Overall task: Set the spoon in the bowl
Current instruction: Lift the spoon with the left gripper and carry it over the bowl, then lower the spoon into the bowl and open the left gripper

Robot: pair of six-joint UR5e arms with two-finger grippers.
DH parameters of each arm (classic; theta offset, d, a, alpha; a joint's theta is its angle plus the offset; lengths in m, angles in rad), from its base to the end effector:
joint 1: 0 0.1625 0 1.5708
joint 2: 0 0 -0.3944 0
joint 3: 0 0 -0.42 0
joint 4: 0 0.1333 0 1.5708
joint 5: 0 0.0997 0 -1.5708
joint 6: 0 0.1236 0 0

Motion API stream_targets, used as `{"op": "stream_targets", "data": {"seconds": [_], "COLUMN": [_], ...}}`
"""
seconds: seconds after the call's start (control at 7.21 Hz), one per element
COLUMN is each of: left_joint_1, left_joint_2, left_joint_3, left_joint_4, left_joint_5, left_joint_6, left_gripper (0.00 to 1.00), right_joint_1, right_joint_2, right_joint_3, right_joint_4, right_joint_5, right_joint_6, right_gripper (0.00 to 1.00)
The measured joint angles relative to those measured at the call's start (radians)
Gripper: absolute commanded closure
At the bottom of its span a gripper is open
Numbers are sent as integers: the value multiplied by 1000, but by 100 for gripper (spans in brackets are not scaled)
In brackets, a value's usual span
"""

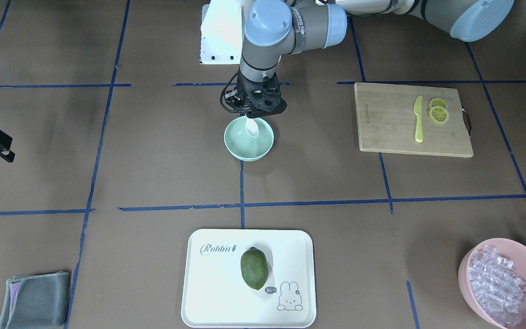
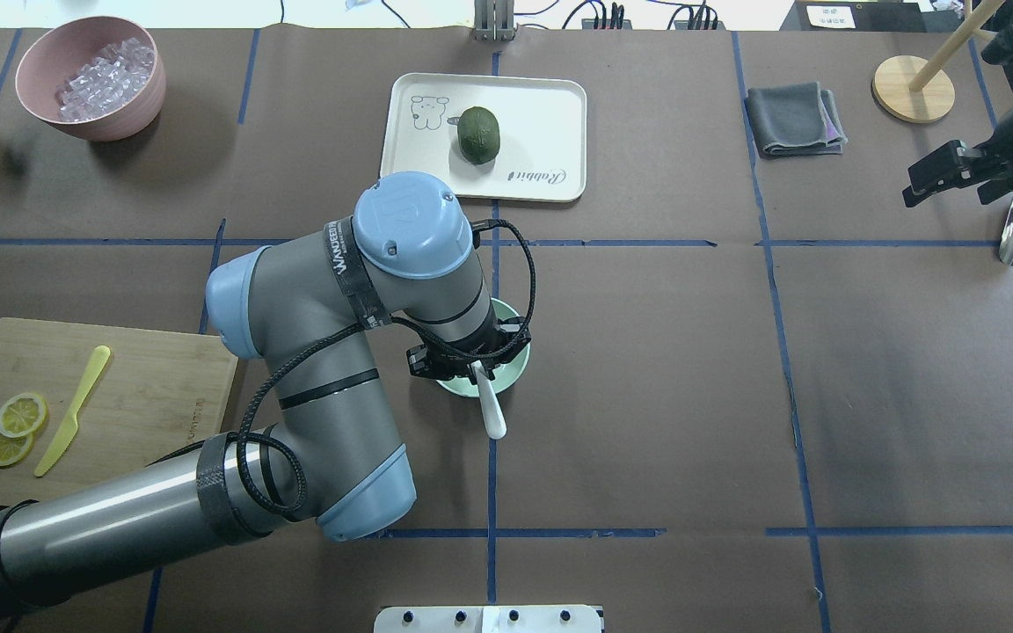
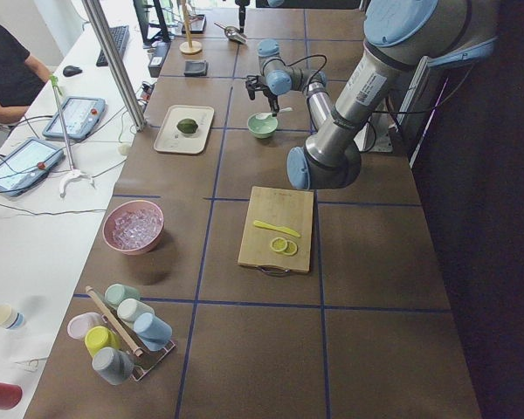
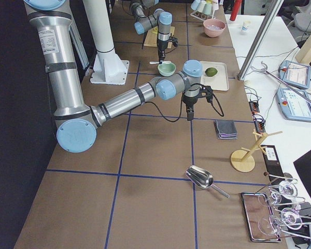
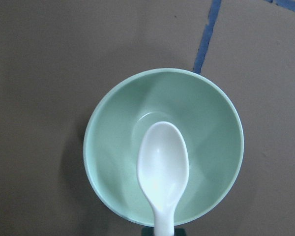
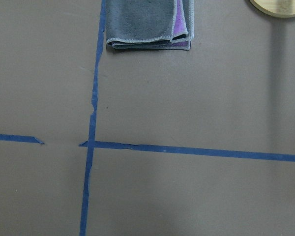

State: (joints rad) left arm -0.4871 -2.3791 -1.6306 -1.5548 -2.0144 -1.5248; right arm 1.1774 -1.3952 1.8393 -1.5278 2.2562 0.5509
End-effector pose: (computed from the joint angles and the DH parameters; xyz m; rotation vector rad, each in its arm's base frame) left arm 0.5866 -0.4015 0.1129 -0.1810 0.9183 -0.2196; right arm -0.1719 -0.5578 0.4083 0.1110 -0.8098 -0.0183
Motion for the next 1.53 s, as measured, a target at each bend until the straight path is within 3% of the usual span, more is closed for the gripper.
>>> {"op": "stream_targets", "data": {"seconds": [0.28,0.42,0.55,1.25,1.53], "left_joint_1": [1,1,1,-33,-126], "left_joint_2": [-1,-2,-2,8,132], "left_joint_3": [20,25,30,19,-105], "left_joint_4": [-1,-1,-1,5,45], "left_joint_5": [3,3,3,-4,-71], "left_joint_6": [2,2,1,29,174], "left_gripper": [92,59,2,0,0], "right_joint_1": [2,3,3,6,41], "right_joint_2": [1,1,1,-4,-46], "right_joint_3": [0,0,0,0,0], "right_joint_4": [0,0,-1,-3,-1], "right_joint_5": [0,0,0,2,27], "right_joint_6": [0,0,0,-1,-69], "right_gripper": [0,0,0,0,0]}}
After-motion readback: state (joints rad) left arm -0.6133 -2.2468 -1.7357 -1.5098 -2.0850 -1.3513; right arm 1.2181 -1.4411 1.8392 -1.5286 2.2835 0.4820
